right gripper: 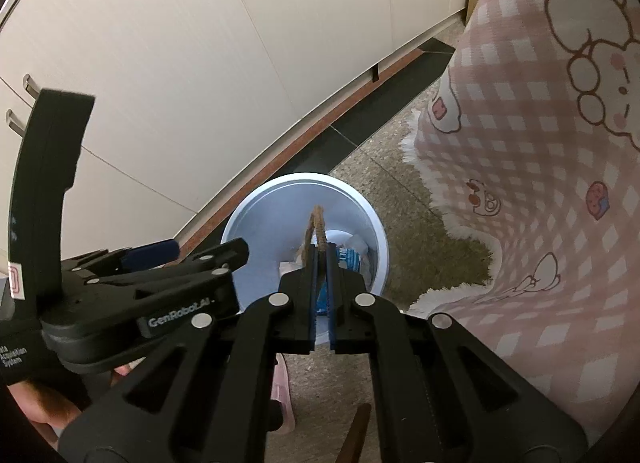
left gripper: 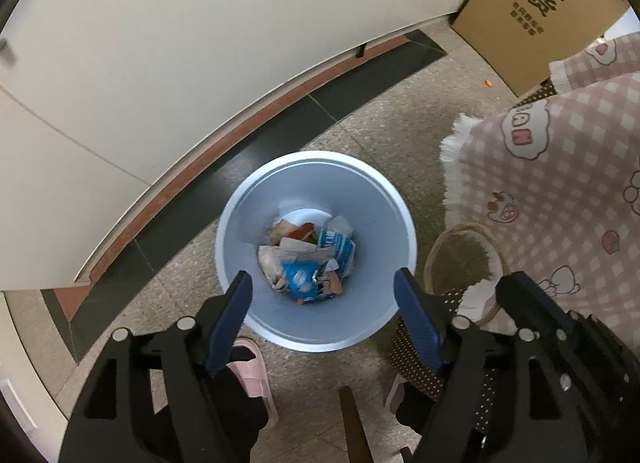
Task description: Collect trash
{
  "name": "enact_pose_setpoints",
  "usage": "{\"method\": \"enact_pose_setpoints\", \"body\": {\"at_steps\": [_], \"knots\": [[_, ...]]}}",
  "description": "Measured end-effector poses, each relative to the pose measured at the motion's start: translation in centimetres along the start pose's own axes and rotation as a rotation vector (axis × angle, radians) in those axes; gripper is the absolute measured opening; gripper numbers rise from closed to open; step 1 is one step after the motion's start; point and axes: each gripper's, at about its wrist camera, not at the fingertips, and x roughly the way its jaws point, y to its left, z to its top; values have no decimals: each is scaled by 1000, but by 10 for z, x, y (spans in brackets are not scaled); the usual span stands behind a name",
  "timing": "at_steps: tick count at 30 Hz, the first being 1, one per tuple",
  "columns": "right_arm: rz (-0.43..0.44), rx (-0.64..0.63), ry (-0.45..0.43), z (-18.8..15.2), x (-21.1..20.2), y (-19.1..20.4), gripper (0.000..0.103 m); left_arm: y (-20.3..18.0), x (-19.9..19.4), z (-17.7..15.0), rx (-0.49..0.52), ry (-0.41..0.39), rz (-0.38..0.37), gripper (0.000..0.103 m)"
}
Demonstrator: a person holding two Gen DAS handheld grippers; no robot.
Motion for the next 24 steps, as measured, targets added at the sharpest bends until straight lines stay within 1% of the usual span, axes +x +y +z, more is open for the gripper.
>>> {"method": "enact_pose_setpoints", "body": {"at_steps": [7,12,14,15,17,18,19,20,22,24], "knots": [[42,-19,3,2,10,17,4,20,-10,-7,-49,-2,42,76],[89,-34,-7,7,12,23,5,34,-28,-13,-89,-34,58,76],[76,-44,-26,8,5,25,5,36,-38,-16,-96,-50,63,76],[88,-42,-32,9,1,24,6,37,-43,-18,-100,-61,67,76],[91,-42,-44,9,-5,21,19,37,-56,-22,-107,-84,70,76],[97,-43,-61,10,-12,21,35,37,-65,-24,-108,-102,65,76],[101,-44,-73,7,-19,20,47,37,-72,-26,-109,-116,62,76],[103,-49,-96,6,-28,21,48,36,-82,-29,-110,-136,63,76],[108,-57,-109,5,-42,25,48,34,-97,-30,-108,-166,72,76],[90,-69,-130,4,-62,29,48,32,-120,-36,-94,-212,79,76]]}}
